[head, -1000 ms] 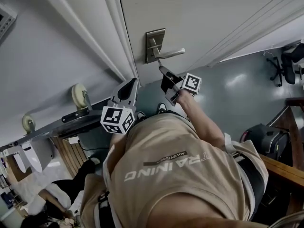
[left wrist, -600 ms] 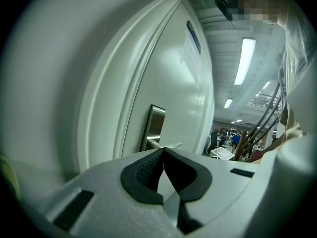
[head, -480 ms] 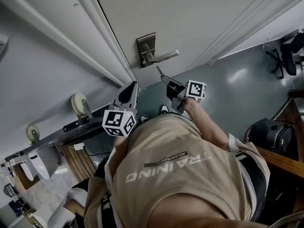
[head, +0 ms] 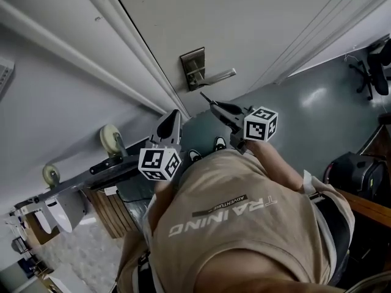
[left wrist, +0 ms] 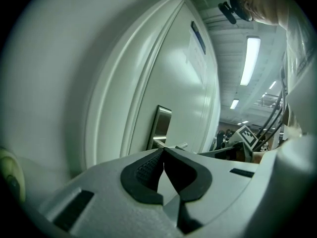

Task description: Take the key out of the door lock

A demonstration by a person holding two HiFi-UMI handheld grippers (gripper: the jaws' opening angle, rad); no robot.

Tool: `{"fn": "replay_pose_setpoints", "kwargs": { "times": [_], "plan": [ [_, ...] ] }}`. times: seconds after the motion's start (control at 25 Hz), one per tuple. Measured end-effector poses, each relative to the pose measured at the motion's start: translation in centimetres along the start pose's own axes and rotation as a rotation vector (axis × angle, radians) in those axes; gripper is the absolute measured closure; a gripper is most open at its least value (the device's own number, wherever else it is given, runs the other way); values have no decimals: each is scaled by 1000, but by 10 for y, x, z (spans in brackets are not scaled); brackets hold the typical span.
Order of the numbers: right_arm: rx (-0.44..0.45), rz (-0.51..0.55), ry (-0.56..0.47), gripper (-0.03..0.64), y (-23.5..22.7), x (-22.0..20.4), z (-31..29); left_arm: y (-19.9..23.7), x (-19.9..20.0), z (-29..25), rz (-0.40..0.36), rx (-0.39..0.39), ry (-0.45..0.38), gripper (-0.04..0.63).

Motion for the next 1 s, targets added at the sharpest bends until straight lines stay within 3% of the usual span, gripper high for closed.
{"fn": "replay_pose_setpoints", "kwargs": {
  "times": [0.28, 0.48, 0.68, 1.0],
  "plan": [
    [-43, 415, 7, 589, 29, 42, -17, 4, 15, -1, 24, 31, -63, 589],
    [-79, 576, -51, 589, 43, 63, -32, 5, 38, 0, -26, 29, -101, 589],
    [-78, 644, -70, 589, 48, 77, -42, 16, 50, -3, -35, 20, -95, 589],
    [-53, 629, -49, 589, 45, 74, -55, 21, 59, -18, -42, -23, -86, 589]
  ]
}}
Point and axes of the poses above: the fingertips, and each gripper's own axes: z backward along the fingers, y to its left, x out of its top, the point moved 5 cm from there along z, backward along the fingers, and after that the axes turned 7 degrees about z, right-handed, at the moved point
